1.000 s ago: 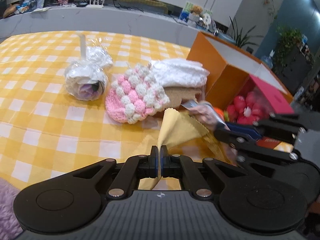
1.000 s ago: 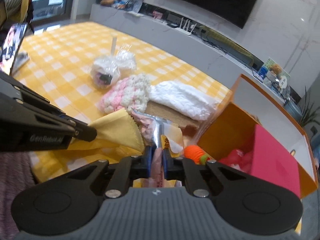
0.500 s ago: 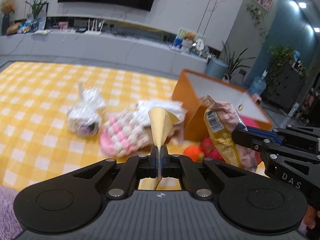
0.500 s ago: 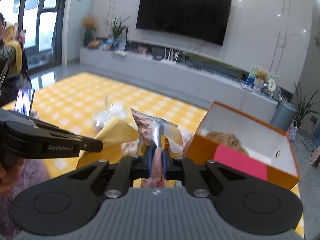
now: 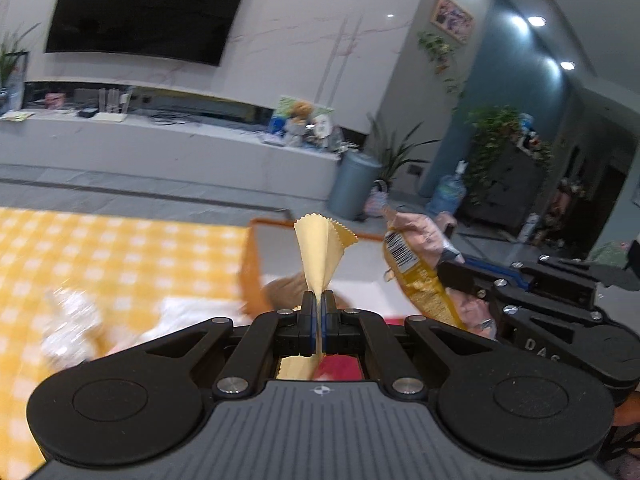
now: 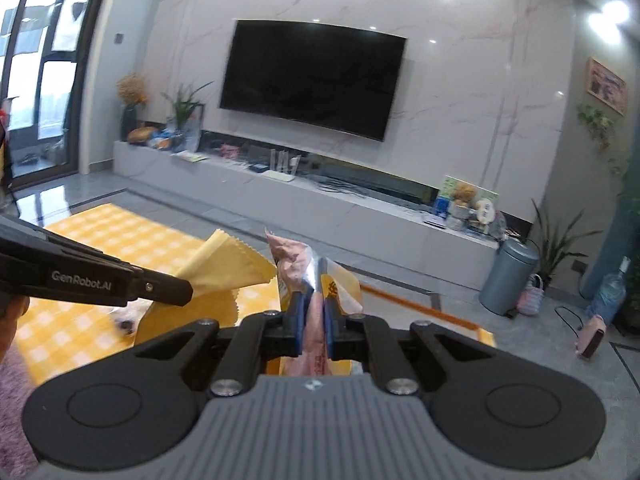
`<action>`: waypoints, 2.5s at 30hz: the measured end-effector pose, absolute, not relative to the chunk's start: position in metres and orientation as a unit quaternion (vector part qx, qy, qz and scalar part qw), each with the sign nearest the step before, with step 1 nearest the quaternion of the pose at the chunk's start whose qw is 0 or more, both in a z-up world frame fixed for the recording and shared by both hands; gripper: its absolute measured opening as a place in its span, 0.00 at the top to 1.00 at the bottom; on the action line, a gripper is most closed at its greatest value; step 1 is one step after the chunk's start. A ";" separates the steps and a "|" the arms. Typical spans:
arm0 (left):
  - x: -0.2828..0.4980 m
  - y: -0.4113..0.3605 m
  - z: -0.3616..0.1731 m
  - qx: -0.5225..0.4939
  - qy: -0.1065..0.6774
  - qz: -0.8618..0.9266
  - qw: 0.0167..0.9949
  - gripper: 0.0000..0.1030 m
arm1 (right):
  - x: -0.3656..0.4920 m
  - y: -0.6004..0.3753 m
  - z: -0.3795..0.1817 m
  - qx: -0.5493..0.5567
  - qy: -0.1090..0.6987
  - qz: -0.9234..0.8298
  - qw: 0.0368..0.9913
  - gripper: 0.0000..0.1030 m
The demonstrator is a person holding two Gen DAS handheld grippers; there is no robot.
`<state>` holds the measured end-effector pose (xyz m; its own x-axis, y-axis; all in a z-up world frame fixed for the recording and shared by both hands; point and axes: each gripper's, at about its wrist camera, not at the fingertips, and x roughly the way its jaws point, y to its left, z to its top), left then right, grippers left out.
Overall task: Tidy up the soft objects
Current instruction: 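Carry the yellow cloth and snack packet into the orange box and release both, then move both open grippers back toward the remaining items on the tablecloth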
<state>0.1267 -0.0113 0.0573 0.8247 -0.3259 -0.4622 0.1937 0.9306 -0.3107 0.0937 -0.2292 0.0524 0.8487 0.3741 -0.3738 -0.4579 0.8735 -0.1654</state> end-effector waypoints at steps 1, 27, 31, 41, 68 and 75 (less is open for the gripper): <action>0.135 -0.016 0.060 -0.128 0.260 -0.144 0.946 0.98 | 0.100 -0.235 0.055 -0.120 0.170 0.214 0.954 0.93; 0.325 -0.073 -0.034 -0.176 0.372 -0.200 0.889 0.98 | 0.305 -0.276 -0.042 -0.128 0.330 0.126 0.927 0.93; 0.330 -0.073 -0.053 -0.174 0.390 -0.197 0.882 0.98 | 0.319 -0.279 -0.058 -0.135 0.358 0.121 0.916 0.93; 0.322 -0.073 -0.068 -0.160 0.427 -0.182 0.871 0.88 | 0.322 -0.285 -0.081 -0.138 0.389 0.114 0.904 0.94; 0.188 -0.041 0.027 -0.019 0.246 -0.166 0.955 0.12 | 0.174 -0.257 0.013 -0.133 0.231 0.152 0.952 0.33; 0.142 -0.001 0.019 0.000 0.246 -0.142 0.959 0.15 | 0.120 -0.219 0.009 -0.108 0.204 0.199 0.953 0.33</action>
